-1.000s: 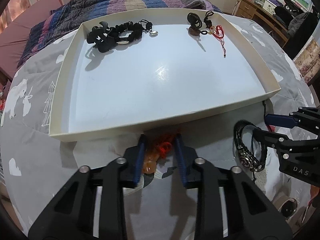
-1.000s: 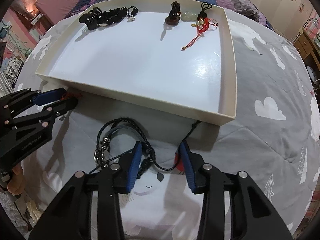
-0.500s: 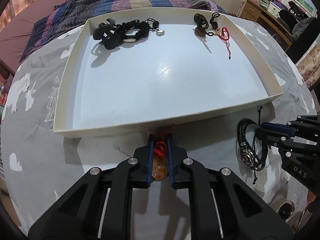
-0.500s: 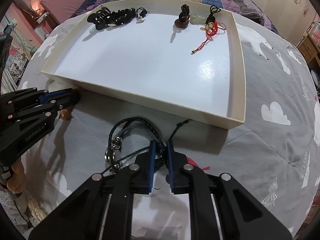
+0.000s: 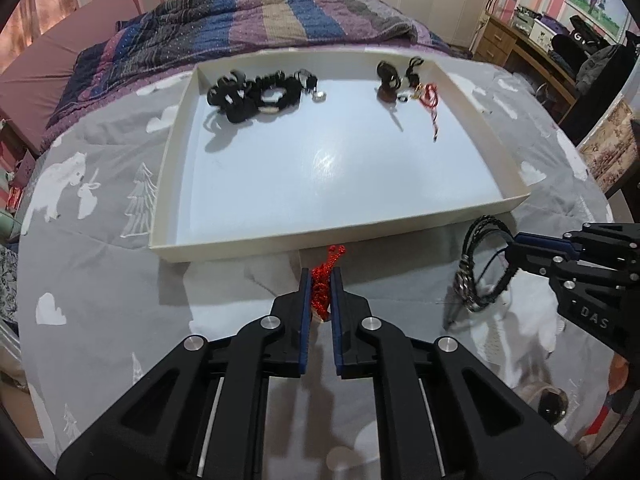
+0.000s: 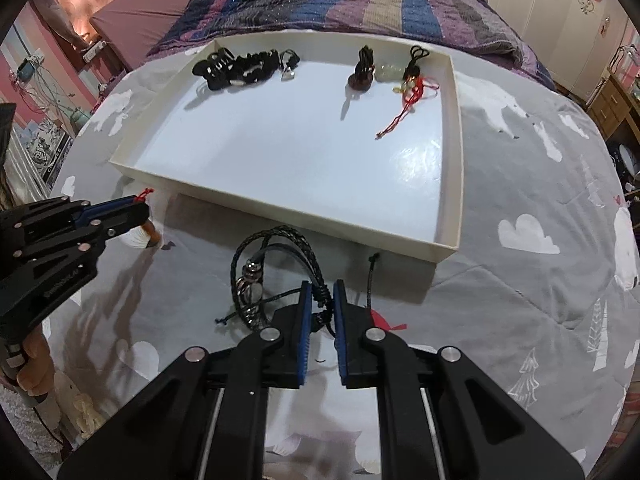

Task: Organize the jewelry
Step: 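Carry the gourd charm in the left tool and the bracelet in the right tool into the tray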

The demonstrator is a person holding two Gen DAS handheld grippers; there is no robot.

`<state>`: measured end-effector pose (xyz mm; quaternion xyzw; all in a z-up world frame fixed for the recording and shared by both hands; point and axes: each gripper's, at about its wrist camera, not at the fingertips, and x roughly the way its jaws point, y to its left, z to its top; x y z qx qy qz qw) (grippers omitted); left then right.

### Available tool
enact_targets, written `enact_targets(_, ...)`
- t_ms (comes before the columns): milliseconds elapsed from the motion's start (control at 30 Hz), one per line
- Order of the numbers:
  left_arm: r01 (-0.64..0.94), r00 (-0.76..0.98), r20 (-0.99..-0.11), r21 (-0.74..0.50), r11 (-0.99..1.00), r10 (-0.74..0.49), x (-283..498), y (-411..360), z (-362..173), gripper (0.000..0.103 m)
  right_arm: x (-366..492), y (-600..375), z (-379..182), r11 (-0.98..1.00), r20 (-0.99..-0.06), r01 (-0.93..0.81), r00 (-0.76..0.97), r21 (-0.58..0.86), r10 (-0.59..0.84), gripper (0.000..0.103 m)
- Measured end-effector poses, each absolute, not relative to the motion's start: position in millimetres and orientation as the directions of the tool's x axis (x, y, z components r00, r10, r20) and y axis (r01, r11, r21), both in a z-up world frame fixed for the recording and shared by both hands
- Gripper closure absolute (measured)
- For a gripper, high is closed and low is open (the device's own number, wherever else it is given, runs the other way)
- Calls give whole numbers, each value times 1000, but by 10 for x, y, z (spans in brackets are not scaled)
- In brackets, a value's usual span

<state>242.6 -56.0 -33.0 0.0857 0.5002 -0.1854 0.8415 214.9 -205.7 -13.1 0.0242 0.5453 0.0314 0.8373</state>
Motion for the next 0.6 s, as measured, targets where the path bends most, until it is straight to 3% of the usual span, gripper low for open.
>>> enact_targets(600, 392, 504, -821, -58, 918, -268, 2356, -493, 229, 96, 2235, -2322, 464, 997, -855, 33, 517, 68, 41, 92)
